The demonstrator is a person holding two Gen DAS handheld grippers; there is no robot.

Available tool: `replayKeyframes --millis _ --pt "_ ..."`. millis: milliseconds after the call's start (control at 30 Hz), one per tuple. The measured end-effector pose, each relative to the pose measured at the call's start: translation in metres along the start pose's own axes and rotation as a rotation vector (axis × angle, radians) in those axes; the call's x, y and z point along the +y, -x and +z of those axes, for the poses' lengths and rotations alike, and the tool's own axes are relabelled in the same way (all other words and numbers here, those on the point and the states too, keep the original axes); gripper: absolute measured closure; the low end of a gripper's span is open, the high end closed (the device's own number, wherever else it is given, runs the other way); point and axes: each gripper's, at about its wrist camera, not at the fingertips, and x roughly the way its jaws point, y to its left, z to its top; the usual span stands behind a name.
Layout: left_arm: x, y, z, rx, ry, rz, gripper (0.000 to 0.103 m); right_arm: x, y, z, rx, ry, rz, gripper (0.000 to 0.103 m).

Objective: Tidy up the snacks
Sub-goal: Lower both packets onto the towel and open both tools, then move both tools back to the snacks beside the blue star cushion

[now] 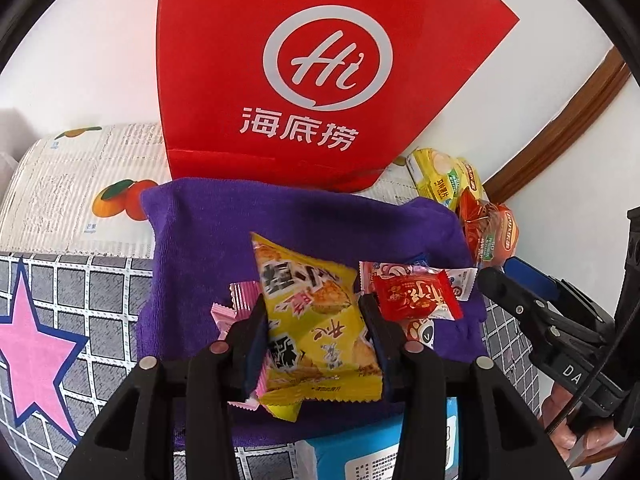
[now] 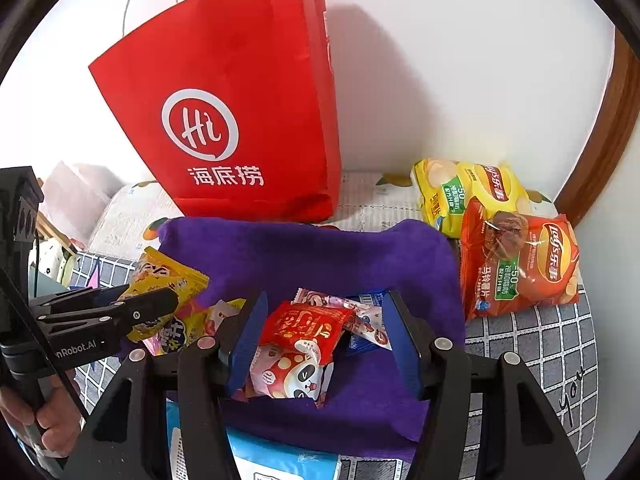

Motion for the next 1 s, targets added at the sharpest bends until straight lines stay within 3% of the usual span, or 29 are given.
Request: replayKeyframes --millis 433,1000 --pt "-0.002 0.016 0.002 -0.061 -0.012 0.016 0.045 -0.002 0.002 0.000 -0.007 0.002 -0.015 0.044" --pt "-0.003 0.036 -0.002 -0.096 -0.009 0.005 0.045 0.010 0.025 -0.001 -0.044 0.028 -0.026 0.044"
